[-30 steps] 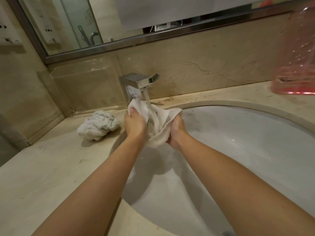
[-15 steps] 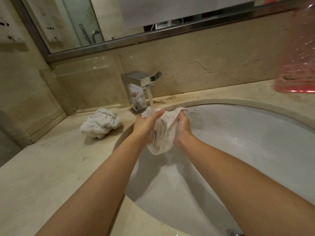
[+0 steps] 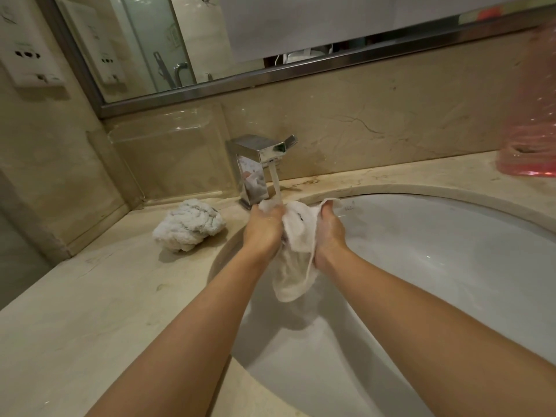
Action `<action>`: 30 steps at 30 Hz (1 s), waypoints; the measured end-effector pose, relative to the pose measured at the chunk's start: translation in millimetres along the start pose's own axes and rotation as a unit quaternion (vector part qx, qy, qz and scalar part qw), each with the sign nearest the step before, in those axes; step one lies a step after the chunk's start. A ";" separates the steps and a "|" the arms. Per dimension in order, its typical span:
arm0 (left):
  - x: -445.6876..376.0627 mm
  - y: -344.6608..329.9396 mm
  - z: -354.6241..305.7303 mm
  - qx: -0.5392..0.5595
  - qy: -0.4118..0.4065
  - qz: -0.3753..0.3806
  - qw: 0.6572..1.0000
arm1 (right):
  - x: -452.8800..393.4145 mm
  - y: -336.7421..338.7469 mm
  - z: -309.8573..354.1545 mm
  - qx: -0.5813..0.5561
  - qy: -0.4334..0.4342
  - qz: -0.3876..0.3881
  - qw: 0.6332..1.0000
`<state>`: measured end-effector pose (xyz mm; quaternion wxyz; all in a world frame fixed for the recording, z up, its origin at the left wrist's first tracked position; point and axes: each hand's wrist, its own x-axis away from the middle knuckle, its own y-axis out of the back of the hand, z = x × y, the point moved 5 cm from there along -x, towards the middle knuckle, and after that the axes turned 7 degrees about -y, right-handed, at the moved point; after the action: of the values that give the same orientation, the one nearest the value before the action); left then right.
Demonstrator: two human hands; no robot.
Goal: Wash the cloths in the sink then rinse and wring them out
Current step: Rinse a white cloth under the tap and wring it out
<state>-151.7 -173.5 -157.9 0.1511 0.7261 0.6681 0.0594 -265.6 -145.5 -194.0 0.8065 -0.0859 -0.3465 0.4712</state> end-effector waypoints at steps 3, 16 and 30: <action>22.1 1.6 -18.1 -0.054 0.019 0.006 0.998 | -4.2 5.2 1.0 0.014 0.006 -0.002 1.000; 21.6 -9.3 -17.8 -0.127 -0.012 0.084 0.988 | -9.2 -2.3 0.9 0.002 -0.001 0.060 0.998; 16.2 30.9 -20.2 0.113 0.059 -0.227 0.965 | -9.2 9.4 7.3 0.037 0.000 -0.014 0.999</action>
<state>-126.5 -156.5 -131.4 0.0382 0.5628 0.8256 -0.0100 -279.8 -149.3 -197.3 0.8158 -0.0507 -0.3299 0.4723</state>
